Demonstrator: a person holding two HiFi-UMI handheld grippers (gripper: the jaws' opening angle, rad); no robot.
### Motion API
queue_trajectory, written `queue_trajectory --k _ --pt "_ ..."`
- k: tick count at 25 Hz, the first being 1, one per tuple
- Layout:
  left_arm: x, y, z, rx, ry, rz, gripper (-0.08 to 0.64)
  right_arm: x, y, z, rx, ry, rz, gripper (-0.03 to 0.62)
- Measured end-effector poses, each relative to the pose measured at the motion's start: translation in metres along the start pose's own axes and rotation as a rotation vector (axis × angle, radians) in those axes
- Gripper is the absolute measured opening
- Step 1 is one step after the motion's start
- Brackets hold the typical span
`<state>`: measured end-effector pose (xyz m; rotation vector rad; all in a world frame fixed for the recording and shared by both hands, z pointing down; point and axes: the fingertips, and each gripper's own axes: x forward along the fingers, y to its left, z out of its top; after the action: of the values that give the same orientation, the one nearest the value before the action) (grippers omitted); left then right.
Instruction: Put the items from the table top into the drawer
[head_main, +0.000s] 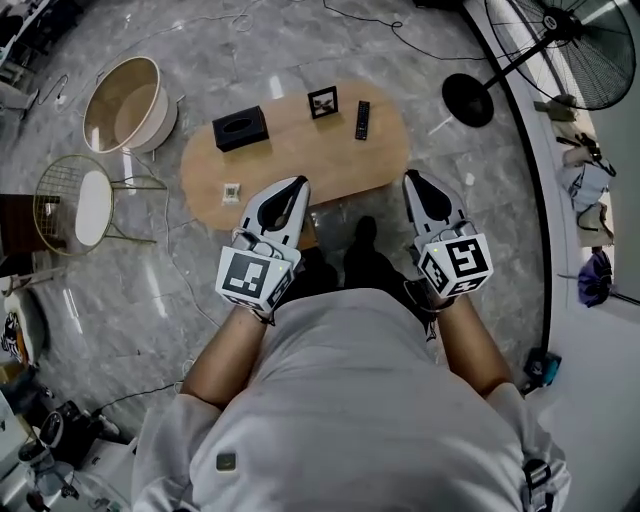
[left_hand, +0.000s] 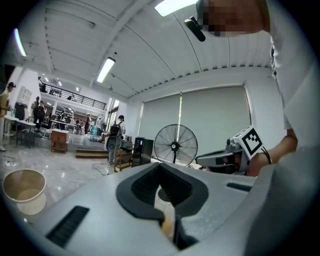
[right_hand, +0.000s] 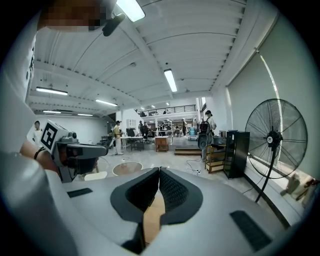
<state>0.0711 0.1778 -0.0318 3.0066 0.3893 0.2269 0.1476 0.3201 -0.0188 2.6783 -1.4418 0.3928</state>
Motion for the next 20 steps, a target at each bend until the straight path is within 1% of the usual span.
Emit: queue_trajectory --k 6,9,13,17,20 --pt "0.037 0.023 -0.013 0.01 0.016 0.022 0.009 0.042 -0.039 -0.023 0.033 0.04 0.011 0.026" --pt "0.062 0.038 -0.025 -0.002 0.049 0.039 0.009 0.07 -0.061 -0.032 0.051 0.058 0.025 0.026" --pt "0.101 0.049 -0.035 -0.006 0.088 0.044 0.009 0.108 -0.095 -0.045 0.073 0.094 0.044 0.028" --pt "0.136 0.058 -0.044 -0.018 0.13 0.052 0.009 0.141 -0.126 -0.063 0.128 0.141 0.067 0.028" --pt "0.161 0.065 -0.052 -0.025 0.154 0.045 0.009 0.165 -0.146 -0.079 0.161 0.176 0.082 0.029"
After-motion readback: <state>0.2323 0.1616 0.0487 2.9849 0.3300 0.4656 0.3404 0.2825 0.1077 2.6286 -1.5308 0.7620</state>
